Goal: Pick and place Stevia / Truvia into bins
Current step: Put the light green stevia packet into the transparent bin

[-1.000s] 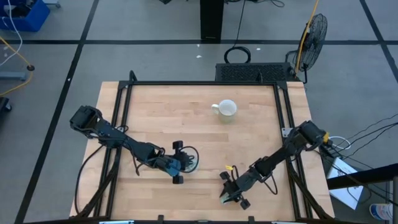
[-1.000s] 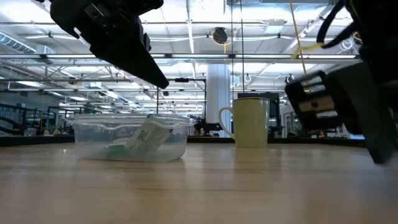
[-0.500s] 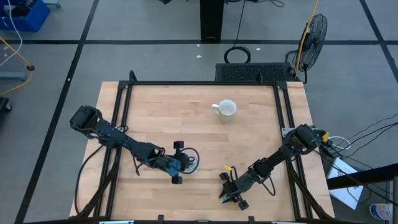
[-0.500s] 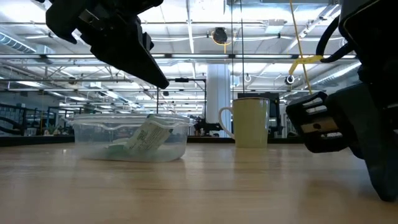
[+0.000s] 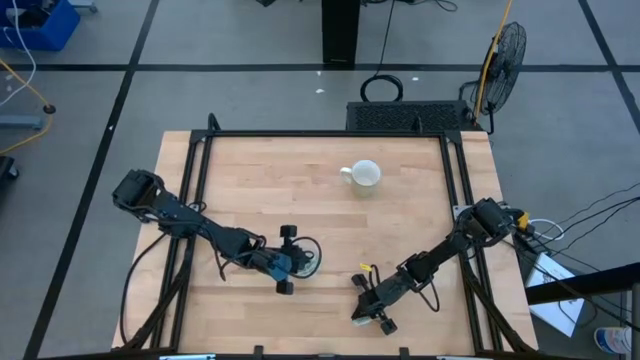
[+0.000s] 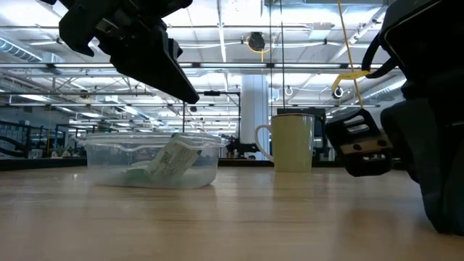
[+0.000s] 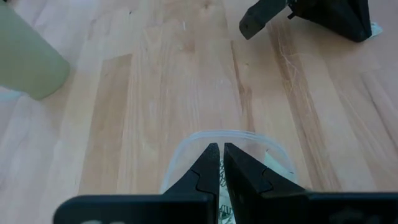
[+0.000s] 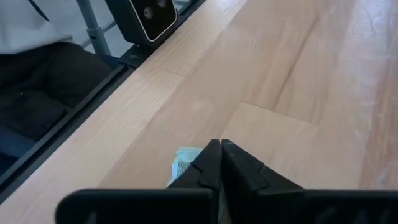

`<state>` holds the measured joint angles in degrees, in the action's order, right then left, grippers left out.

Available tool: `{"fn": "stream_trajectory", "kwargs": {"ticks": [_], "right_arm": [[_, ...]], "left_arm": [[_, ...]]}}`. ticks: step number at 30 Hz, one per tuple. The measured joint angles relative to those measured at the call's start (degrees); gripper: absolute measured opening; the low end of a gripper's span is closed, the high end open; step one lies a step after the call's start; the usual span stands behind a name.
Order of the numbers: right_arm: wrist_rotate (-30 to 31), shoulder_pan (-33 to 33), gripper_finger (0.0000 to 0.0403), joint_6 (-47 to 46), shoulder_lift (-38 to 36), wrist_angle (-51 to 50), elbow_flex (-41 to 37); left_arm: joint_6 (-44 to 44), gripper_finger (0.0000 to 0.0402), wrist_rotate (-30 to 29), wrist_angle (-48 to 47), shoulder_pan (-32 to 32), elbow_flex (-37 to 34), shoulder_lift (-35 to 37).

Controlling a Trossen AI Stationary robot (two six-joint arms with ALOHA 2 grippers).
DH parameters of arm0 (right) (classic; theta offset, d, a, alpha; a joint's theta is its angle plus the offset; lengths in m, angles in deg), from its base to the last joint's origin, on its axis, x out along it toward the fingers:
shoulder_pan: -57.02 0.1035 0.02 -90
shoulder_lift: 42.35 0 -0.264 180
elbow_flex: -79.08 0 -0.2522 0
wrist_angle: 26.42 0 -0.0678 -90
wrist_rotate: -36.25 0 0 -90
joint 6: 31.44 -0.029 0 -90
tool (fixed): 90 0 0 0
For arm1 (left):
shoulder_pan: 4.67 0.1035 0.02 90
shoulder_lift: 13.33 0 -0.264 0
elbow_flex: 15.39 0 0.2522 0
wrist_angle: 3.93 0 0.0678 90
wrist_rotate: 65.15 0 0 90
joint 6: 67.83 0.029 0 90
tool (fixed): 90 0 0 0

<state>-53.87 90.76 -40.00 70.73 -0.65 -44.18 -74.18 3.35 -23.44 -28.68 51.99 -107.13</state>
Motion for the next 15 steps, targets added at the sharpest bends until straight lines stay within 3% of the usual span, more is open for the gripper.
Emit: {"fn": "stream_trajectory", "kwargs": {"ticks": [6,15], "right_arm": [[0.1,-0.2,0.0002,4.5,-0.8,1.8,-0.2],[6.1,-5.8,0.0001,18.0,-11.2,-4.3,-0.2]], "left_arm": [[-0.1,0.0031,0.0,0.0,0.0,0.0,0.0],[-0.5,0.0031,-1.4,1.3,0.0,0.0,0.0]]}}
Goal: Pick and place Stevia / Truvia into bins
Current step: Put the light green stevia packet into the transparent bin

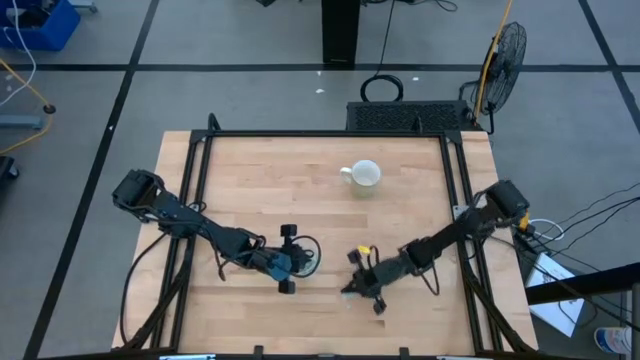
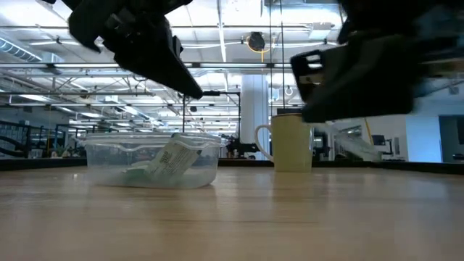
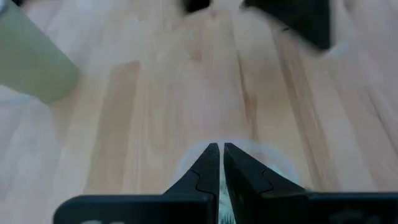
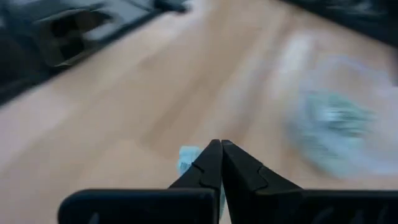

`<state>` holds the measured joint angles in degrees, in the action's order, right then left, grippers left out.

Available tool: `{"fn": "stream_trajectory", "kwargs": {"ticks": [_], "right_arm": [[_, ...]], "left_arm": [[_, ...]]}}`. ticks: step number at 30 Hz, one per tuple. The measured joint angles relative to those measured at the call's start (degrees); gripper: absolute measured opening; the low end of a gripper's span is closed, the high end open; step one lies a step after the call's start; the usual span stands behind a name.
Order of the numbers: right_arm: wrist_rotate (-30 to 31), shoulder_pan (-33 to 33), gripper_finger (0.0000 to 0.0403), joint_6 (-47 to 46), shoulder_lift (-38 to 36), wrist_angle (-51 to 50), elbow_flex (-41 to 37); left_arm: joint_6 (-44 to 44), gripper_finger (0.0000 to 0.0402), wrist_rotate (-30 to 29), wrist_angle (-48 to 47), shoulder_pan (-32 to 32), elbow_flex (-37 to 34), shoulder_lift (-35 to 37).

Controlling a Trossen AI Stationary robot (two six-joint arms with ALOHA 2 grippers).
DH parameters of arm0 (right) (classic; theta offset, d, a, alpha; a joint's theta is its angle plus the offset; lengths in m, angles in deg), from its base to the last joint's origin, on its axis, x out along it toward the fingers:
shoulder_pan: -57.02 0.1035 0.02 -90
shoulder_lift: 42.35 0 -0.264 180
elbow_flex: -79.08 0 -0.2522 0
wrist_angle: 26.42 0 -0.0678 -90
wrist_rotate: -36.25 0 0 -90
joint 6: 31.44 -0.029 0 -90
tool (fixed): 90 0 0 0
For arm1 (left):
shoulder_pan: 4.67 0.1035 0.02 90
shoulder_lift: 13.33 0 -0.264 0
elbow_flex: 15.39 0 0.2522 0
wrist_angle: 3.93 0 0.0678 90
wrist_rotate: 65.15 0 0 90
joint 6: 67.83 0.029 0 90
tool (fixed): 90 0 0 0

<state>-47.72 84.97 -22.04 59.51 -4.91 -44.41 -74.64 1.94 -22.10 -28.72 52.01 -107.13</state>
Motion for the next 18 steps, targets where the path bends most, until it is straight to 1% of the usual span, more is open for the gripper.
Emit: {"fn": "stream_trajectory", "kwargs": {"ticks": [4,6,8,11,12,15,17,18], "right_arm": [[0.1,-5.4,0.0001,0.0,-2.1,0.1,0.0],[-0.1,-8.0,0.0001,-0.6,-2.2,1.9,0.0],[-0.1,-10.3,0.0,-1.2,-2.0,4.6,0.0],[-0.1,-13.4,0.0,-1.4,-1.1,11.7,0.4],[-1.0,-14.1,0.0,-1.4,-0.6,13.1,0.9],[-7.9,-16.2,0.0,-1.3,2.4,15.1,4.6],[-10.8,-17.0,0.0,-1.1,4.9,14.8,8.4],[-11.8,-17.3,0.0,-1.1,6.4,14.6,10.2]], "left_arm": [[-0.3,0.0031,-3.0,2.1,-0.8,0.0,0.6],[0.8,0.0031,-5.7,2.1,-1.6,0.0,1.8],[0.9,0.0031,-9.7,1.0,-2.4,0.0,3.5],[-1.1,0.0031,-17.0,-2.5,-3.5,0.0,7.0],[-2.4,0.0031,-19.6,-3.9,-4.0,0.0,8.5],[-6.1,0.0031,-27.0,-6.7,-5.0,0.0,12.4],[-7.9,0.0031,-29.9,-8.0,-5.3,0.0,14.3],[-8.3,0.0031,-30.2,-8.2,-5.2,0.0,15.1]]}}
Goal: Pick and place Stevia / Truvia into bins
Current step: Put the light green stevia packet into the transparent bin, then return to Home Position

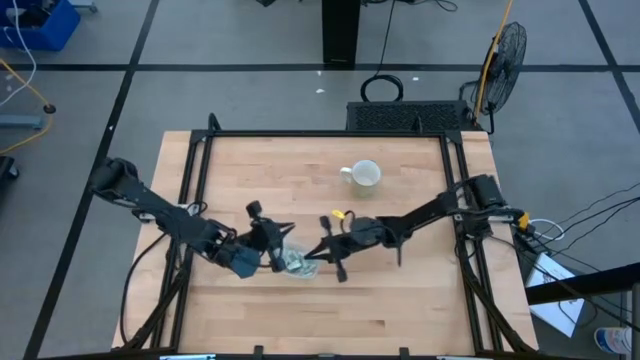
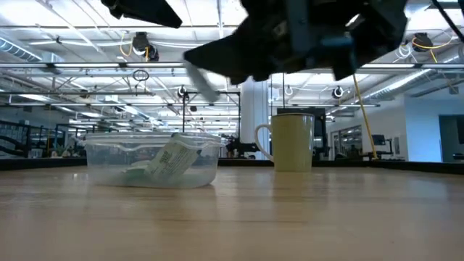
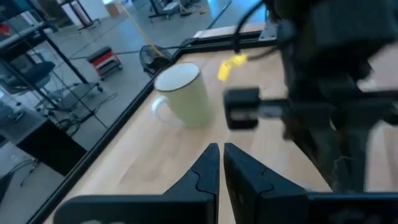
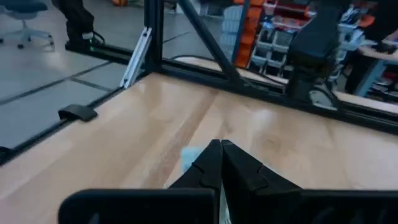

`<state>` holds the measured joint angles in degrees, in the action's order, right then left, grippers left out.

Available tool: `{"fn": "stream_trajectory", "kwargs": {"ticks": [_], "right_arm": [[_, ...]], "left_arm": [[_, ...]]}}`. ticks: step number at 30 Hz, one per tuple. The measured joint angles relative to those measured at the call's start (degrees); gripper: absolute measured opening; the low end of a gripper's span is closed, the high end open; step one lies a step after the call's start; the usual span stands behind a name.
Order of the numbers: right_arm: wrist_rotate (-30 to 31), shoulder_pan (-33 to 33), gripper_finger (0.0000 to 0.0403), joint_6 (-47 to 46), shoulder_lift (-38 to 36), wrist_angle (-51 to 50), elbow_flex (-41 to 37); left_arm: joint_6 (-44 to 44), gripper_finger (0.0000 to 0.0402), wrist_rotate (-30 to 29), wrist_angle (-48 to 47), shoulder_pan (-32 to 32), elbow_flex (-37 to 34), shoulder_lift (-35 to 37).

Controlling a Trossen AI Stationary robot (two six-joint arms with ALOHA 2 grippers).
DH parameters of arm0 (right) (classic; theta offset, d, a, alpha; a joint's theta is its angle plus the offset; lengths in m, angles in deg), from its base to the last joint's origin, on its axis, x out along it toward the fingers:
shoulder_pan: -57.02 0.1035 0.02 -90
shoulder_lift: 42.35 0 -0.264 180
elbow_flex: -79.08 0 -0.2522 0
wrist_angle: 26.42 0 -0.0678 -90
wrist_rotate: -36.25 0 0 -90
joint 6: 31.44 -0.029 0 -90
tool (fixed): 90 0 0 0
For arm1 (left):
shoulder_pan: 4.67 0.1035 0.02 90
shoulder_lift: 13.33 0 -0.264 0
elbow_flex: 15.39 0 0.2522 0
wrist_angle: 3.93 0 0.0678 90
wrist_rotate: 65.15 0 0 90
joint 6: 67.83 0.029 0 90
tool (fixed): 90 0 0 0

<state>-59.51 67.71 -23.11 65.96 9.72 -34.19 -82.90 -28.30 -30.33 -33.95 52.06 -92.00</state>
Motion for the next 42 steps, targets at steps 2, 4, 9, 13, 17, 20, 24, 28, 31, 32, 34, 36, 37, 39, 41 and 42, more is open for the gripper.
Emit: {"fn": "stream_trajectory", "kwargs": {"ticks": [2,4,9,13,17,20,24,28,31,32,34,36,37,39,41,42], "right_arm": [[-0.3,-0.5,0.0,0.3,2.7,-1.5,3.1],[-0.3,-1.2,0.0,1.6,5.2,-3.9,5.7],[-0.2,-3.1,0.0003,0.6,7.9,-8.5,8.8],[-0.3,-3.6,0.0027,-1.4,7.7,-10.6,9.3],[-0.3,-3.6,0.0065,-1.1,7.2,-11.3,9.3],[-0.3,-3.4,0.0088,1.6,6.0,-12.5,9.3],[-0.2,-3.3,0.0104,3.7,-0.2,-19.7,9.3],[1.5,-3.6,0.0106,4.3,-10.6,-36.2,9.3],[8.0,-3.5,0.0104,4.4,-20.1,-51.0,9.3],[10.2,-3.5,0.0103,4.4,-23.3,-55.3,9.3],[13.3,-3.5,0.0103,3.9,-29.1,-63.6,9.3],[13.4,-3.5,0.0103,-0.4,-34.9,-72.2,9.3],[13.3,-3.5,0.0103,-3.0,-37.6,-76.0,9.3],[13.2,-3.5,0.0102,-7.3,-42.8,-82.8,9.3],[13.2,-3.5,0.0103,-11.5,-47.6,-88.0,8.3],[13.2,-3.5,0.0103,-13.4,-50.2,-88.6,7.1]], "left_arm": [[-0.3,0.0031,0.2,-1.1,0.0,0.0,1.0],[-1.3,0.0031,0.5,-1.4,0.0,0.0,1.1],[-4.2,0.0031,1.1,-4.1,-0.1,0.0,1.1],[-5.9,0.0031,1.1,-6.3,-0.1,0.0,1.1],[-3.6,0.0031,2.2,-6.6,-0.1,0.0,1.1],[-2.8,0.0031,5.1,-7.4,0.0,0.0,1.1],[-2.8,0.0031,6.4,-9.6,-0.2,0.0,1.6],[-3.6,0.0031,6.8,-15.1,-0.5,0.0,5.2],[-7.4,0.0031,7.9,-21.9,-1.0,-0.1,10.7],[-9.2,0.0031,8.3,-24.0,-1.3,-0.1,12.9],[-12.8,0.0031,10.4,-29.0,-1.9,-0.1,17.6],[-15.3,0.0031,13.0,-33.3,-2.6,-0.1,22.5],[-16.4,0.0031,13.6,-35.1,-3.0,-0.1,24.8],[-17.5,0.0031,14.1,-38.8,-4.0,-0.1,29.2],[-18.4,0.0031,14.1,-41.9,-4.8,-0.1,33.6],[-18.9,0.0031,13.9,-43.3,-5.2,-0.1,35.6]]}}
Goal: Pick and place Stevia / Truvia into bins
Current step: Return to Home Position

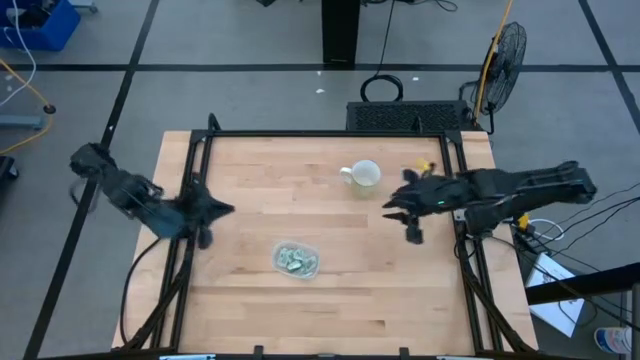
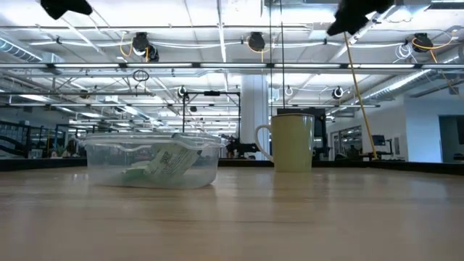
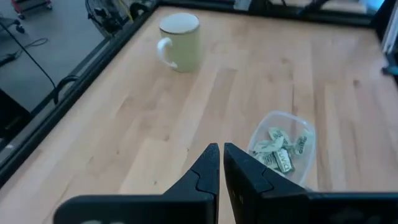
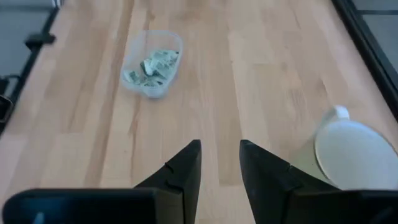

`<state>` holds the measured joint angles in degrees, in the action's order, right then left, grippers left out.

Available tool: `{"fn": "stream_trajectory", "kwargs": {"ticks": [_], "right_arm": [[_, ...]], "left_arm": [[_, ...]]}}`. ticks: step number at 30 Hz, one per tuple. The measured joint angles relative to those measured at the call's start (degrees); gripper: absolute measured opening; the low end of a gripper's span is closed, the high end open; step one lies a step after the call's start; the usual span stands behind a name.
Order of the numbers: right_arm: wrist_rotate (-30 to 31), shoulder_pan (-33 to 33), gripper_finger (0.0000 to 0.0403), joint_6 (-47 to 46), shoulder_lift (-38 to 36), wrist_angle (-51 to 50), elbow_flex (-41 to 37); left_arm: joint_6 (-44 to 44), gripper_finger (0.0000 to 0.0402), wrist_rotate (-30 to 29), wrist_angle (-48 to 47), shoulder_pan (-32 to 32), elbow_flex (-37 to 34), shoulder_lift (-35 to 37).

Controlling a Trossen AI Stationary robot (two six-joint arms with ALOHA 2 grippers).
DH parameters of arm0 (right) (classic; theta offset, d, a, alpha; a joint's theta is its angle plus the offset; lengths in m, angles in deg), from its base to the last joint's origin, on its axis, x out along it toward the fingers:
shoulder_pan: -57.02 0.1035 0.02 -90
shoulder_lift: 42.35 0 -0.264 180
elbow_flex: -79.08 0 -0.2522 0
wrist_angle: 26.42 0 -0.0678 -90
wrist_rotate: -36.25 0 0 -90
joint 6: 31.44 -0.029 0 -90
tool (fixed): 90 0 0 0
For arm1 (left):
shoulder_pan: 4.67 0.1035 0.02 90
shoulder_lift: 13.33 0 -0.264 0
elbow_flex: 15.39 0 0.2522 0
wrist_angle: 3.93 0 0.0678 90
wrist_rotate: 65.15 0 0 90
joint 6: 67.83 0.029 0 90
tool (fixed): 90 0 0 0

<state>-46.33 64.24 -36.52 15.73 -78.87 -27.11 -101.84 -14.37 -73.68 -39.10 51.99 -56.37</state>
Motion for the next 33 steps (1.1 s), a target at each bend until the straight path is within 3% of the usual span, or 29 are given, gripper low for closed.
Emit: {"fn": "stream_trajectory", "kwargs": {"ticks": [4,6,11,14,22,27,31,33], "right_arm": [[-0.7,0.0,0.0102,-0.1,-10.1,6.3,-9.0],[-5.3,-0.1,0.0102,0.5,-15.3,11.3,-14.8],[-19.6,-1.2,0.0102,2.4,-27.7,24.5,-28.6],[-22.5,-2.8,0.0102,0.2,-34.5,26.8,-33.3],[-25.4,-5.9,0.0102,-0.9,-47.1,27.0,-38.5],[-30.2,-6.9,0.0102,0.2,-51.7,25.5,-38.8],[-30.1,-7.6,0.0102,0.5,-54.1,23.4,-38.8],[-30.1,-8.1,0.0102,1.1,-54.7,22.8,-38.8]], "left_arm": [[-0.1,0.0031,-1.4,-2.8,-1.1,-0.6,6.8],[1.8,0.0031,-2.2,-1.7,-1.6,-2.6,9.9],[6.5,0.0031,-2.8,9.1,-2.1,-12.3,17.6],[10.4,0.0031,-2.8,18.4,-2.1,-19.5,22.1],[20.0,0.0031,0.3,40.4,-2.1,-35.9,30.8],[21.2,0.0031,0.3,39.1,-2.0,-38.3,36.4],[28.7,0.0031,0.6,39.6,-2.0,-38.0,42.8],[32.0,0.0031,1.1,40.6,-1.8,-37.3,42.7]]}}
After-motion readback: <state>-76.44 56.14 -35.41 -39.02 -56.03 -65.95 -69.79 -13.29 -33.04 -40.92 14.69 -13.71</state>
